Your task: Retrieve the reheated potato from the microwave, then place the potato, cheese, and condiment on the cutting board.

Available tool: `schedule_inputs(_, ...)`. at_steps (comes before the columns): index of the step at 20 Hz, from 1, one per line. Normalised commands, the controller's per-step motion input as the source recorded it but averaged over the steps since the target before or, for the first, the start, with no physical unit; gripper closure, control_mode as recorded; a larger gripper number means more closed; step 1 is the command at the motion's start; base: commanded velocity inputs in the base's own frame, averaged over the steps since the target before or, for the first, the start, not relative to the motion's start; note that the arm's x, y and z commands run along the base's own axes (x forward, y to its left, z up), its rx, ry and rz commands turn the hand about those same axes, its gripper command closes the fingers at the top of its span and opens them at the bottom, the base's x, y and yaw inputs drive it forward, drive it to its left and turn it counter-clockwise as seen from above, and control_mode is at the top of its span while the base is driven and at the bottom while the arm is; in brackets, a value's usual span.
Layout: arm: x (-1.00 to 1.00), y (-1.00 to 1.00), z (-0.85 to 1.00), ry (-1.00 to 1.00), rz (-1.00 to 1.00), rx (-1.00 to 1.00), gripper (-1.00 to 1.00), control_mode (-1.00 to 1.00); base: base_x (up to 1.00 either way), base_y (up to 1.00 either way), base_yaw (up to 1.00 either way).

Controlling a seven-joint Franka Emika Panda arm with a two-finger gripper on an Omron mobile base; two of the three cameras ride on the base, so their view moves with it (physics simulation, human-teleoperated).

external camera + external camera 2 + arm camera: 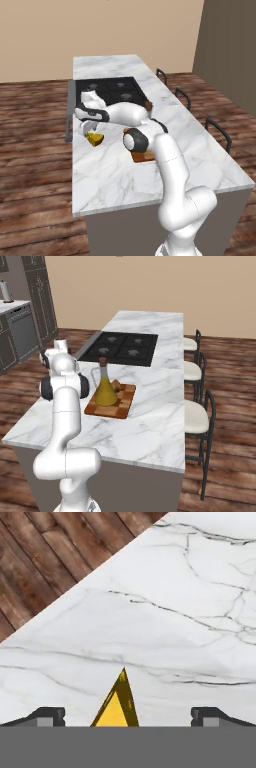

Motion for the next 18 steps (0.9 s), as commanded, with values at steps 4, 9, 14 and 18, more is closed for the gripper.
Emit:
schedule_inputs(4, 0.16, 0.00, -0.16, 0.00, 0.00, -0.05, -1.00, -1.00, 0.00, 0.00, 0.00)
schedule_inputs(9, 0.03, 0.00, -0.15, 0.00, 0.00, -0.01, -1.00, -1.00, 0.00, 0.00, 0.00)
schedule_inputs(14, 0.00, -0.03, -0.14, 0.00, 0.00, 0.00, -1.00, -1.00, 0.00, 0.00, 0.00)
schedule_inputs(18, -0.01, -0.15, -0.14, 0.00, 0.00, 0.00, -1.00, -1.00, 0.00, 0.00, 0.00)
